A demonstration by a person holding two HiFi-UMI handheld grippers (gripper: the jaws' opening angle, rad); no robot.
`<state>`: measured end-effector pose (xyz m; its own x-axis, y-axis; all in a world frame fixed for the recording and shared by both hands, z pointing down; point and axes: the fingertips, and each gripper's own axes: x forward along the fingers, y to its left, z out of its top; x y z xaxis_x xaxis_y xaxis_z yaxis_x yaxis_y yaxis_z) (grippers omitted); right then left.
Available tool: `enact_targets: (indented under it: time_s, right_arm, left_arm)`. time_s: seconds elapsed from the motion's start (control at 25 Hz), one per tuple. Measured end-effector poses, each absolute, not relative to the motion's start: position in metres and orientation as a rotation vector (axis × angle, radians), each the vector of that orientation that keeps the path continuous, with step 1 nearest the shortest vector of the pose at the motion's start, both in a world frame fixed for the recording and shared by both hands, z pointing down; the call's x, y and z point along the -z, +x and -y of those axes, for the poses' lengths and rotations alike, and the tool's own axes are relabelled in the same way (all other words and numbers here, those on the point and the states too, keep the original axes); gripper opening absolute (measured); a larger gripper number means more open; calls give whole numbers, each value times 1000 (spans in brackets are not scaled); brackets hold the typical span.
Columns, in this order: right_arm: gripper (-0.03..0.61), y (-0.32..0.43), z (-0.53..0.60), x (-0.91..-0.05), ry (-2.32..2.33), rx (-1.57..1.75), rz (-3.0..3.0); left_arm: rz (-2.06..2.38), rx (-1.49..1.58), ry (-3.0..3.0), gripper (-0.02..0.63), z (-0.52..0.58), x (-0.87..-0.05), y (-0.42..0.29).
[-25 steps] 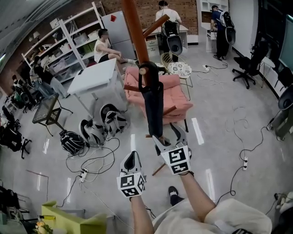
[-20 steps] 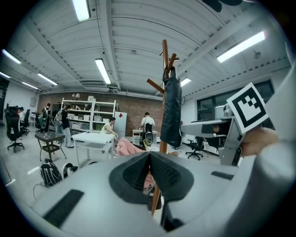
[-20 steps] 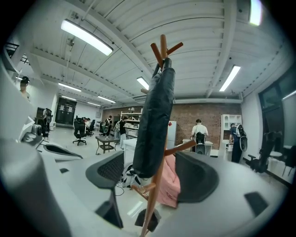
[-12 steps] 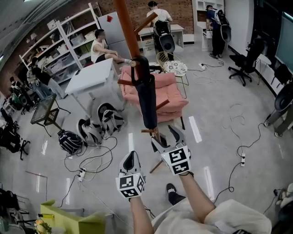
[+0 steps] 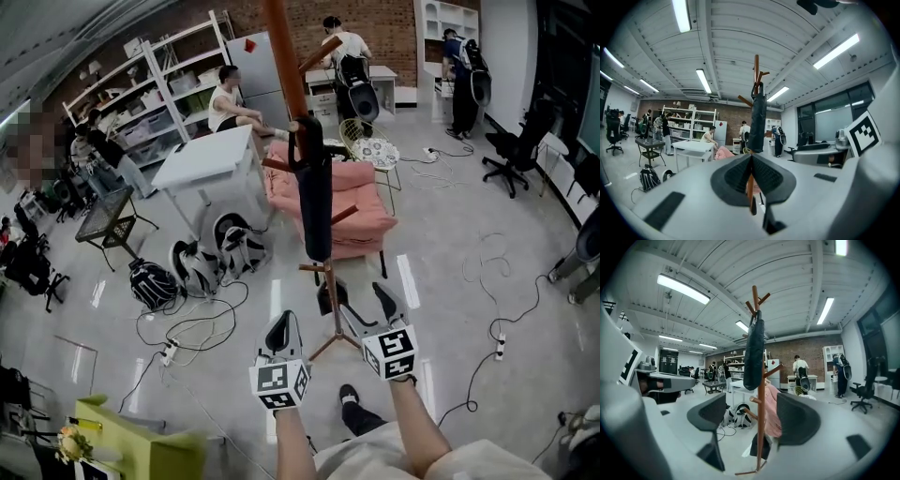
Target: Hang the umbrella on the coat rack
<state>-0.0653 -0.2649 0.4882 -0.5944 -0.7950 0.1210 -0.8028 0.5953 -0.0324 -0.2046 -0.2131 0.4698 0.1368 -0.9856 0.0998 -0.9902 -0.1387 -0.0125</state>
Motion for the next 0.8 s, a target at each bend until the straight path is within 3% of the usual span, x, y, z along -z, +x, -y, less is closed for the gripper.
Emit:
enact_targets:
  time_s: [0.52, 0.8]
  right_arm:
    - [319, -49, 248, -480, 1368, -116, 2775]
    - [233, -41, 247, -478, 1383, -127, 2791]
  left_arm:
    - [1989, -162, 2399, 8, 205, -463, -177]
    - [2004, -173, 2377, 8, 202, -467, -177]
